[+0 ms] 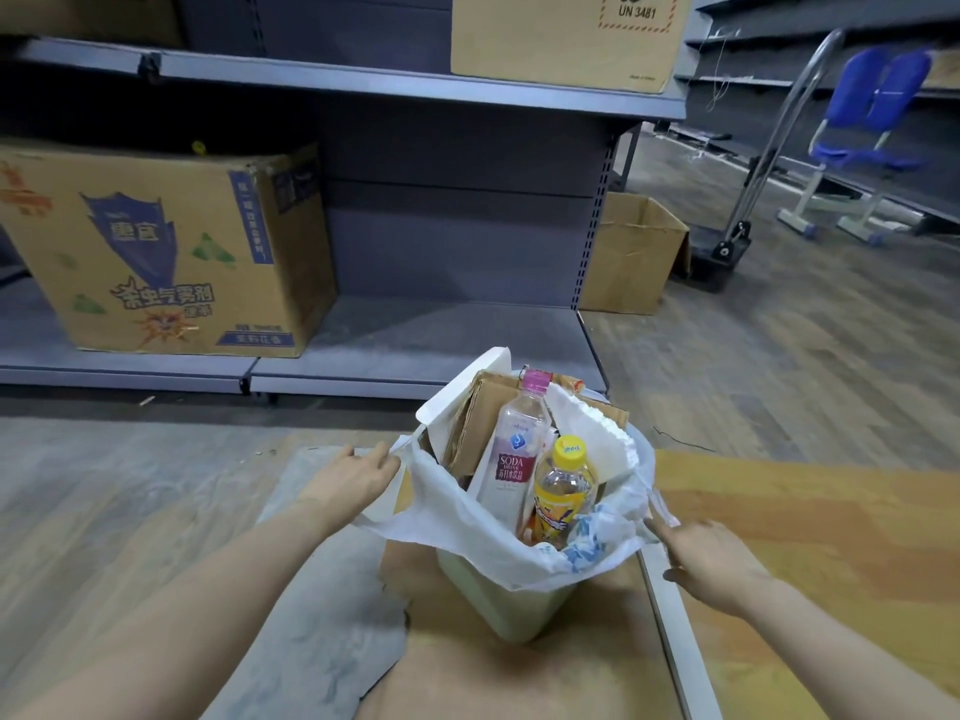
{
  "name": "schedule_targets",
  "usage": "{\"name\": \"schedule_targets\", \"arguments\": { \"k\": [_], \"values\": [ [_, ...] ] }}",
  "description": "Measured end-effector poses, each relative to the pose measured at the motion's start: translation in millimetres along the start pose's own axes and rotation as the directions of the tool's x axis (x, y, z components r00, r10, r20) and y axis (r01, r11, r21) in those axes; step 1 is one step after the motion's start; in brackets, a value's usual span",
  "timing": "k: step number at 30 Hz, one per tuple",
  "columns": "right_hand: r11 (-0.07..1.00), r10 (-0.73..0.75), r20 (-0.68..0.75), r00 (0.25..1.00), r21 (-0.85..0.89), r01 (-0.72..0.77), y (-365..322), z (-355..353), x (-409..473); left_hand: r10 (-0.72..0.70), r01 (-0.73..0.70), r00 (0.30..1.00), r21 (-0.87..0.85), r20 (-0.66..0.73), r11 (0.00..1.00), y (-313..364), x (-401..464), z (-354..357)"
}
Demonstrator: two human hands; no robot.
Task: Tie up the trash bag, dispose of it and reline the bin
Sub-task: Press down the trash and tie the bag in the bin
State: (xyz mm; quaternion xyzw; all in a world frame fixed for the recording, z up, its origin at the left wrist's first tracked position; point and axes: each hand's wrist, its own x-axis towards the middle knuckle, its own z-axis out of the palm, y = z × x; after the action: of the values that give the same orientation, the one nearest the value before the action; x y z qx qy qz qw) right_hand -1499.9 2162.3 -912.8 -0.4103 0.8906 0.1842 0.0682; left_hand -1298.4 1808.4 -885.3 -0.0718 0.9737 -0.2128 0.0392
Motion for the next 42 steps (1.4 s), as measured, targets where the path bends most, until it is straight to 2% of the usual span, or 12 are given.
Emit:
{"name": "schedule_targets", "arguments": {
  "k": [2,5,7,16,20,25,27,30,32,35,38,42],
  "values": [
    [1.000,-0.023,0.019,1.000,0.004,0.023,2,0,-2,0.002,-0.003,0.997,0.015,0.082,1.000,-1,1,0],
    [0.993,-0.051,-0.003,0.999,0.107,0.051,2,3,-3,-0.018,0.032,0.981,0.072,-0.193,0.997,-9,-3,-10],
    [0.990,-0.051,-0.006,0.999,0.129,0.052,0,4,-3,-0.004,0.014,0.966,0.038,-0.259,0.999,-16,1,0],
    [0.999,-0.038,-0.146,0.989,0.013,0.040,10,-13,-12,-0.094,0.097,0.956,-0.002,-0.277,0.995,-31,-1,-9],
    [0.997,0.047,-0.147,0.988,-0.047,-0.054,17,-22,-19,-0.094,0.103,0.953,0.016,-0.288,0.995,-31,-2,-14],
    [0.957,0.217,-0.232,0.948,0.243,-0.160,20,-32,-27,-0.113,0.124,0.947,0.018,-0.302,0.992,-30,-2,-20],
    [0.876,0.306,-0.285,0.908,0.458,-0.151,15,-38,-29,-0.114,0.127,0.944,0.023,-0.309,0.992,-28,-3,-24],
    [0.639,0.491,-0.354,0.796,0.768,-0.052,4,-49,-25,-0.114,0.122,0.936,0.003,-0.334,0.993,-25,-5,-28],
    [0.424,0.607,-0.284,0.742,0.906,0.000,-2,-59,-19,-0.104,0.095,0.938,-0.043,-0.331,0.995,-23,-7,-32],
    [0.169,0.644,-0.159,0.748,0.984,0.064,-9,-70,-12,-0.112,0.083,0.933,-0.097,-0.342,0.992,-22,-6,-33],
    [0.085,0.626,-0.098,0.773,0.995,0.057,-4,-78,-7,-0.223,0.199,0.951,-0.126,-0.213,0.972,-17,-9,-46],
    [0.102,0.588,-0.140,0.797,0.990,0.098,0,-89,-9,-0.356,0.275,0.928,-0.441,-0.111,0.854,-6,-6,-49]
  ]
}}
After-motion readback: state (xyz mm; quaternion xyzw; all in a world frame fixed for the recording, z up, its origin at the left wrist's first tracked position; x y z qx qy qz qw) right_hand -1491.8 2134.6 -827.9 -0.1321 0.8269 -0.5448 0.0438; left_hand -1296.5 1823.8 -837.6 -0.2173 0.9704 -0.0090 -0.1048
